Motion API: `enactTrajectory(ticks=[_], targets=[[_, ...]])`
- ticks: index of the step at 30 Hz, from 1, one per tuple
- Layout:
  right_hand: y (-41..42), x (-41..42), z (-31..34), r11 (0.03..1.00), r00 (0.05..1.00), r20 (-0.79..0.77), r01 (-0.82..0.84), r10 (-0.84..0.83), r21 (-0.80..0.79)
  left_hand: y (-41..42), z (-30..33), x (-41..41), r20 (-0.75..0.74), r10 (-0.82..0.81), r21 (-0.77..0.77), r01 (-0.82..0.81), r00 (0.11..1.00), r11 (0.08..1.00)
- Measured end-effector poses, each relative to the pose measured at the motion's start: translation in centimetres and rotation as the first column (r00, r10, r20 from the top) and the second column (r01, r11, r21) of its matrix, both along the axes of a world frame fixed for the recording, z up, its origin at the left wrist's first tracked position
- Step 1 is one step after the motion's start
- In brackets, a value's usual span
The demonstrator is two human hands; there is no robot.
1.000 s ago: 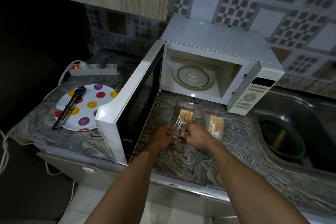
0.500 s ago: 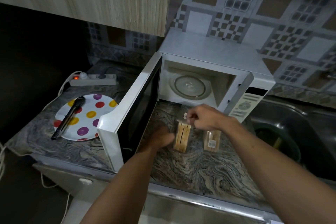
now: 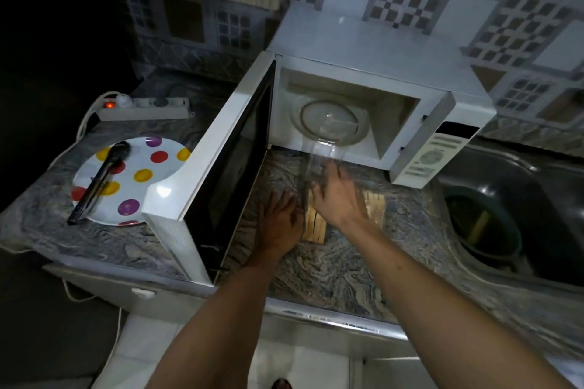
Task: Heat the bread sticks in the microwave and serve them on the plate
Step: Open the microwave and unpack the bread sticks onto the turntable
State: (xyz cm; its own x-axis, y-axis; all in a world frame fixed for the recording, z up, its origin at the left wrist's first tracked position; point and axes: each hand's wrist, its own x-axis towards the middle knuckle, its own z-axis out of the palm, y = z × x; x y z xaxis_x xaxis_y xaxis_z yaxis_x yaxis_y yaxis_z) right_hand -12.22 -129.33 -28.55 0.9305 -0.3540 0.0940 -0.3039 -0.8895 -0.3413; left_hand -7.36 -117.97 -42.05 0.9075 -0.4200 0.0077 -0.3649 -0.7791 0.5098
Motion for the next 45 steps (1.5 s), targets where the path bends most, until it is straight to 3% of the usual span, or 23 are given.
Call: enactTrajectory(ticks=[3,8,17,24,27,32,37,45], targets=[[1.2,0.0,-1.0,0.994,0.973,-0.209,0.108,-0.103,0.015,0.0,0.1,0.0,-0.012,-0.034,0.005,0.034,0.999,0.999],[1.9,1.3,-1.4,0.990,0.939,-0.315,0.135,-0.139,-0.034,0.1,0.2,0.1,-0.012,-0.059,0.028,0.059,0.998,0.998],[0.1,1.5,1.0,0.989,0.971,-0.217,0.121,-0.102,0.080,0.0,-0.3,0.2,0.024,0.016,-0.072,-0.014,1.000,0.997],[-3.7,0.4,5.4,0.998,0.934,-0.358,0.028,-0.006,0.056,0.0,1.2,0.4,-0.055,0.101,-0.145,-0.109,0.993,0.983],[-5.3,-0.1,6.1,1.000,0.911,-0.413,0.017,-0.010,0.014,-0.1,1.9,0.6,-0.138,0.127,-0.073,-0.138,0.982,0.988],[-7.6,0.3,6.9,0.992,0.925,-0.378,0.077,-0.036,0.095,-0.4,2.2,1.0,-0.082,0.114,0.048,-0.111,0.990,0.993],[-8.5,2.8,6.7,0.978,0.958,-0.270,0.137,-0.092,0.155,-0.5,2.4,1.7,-0.234,0.144,0.082,-0.128,0.961,0.988],[-10.1,10.4,5.8,0.980,0.980,-0.148,0.152,-0.132,0.127,-1.3,2.2,2.3,-0.297,0.165,0.238,-0.094,0.941,0.967]])
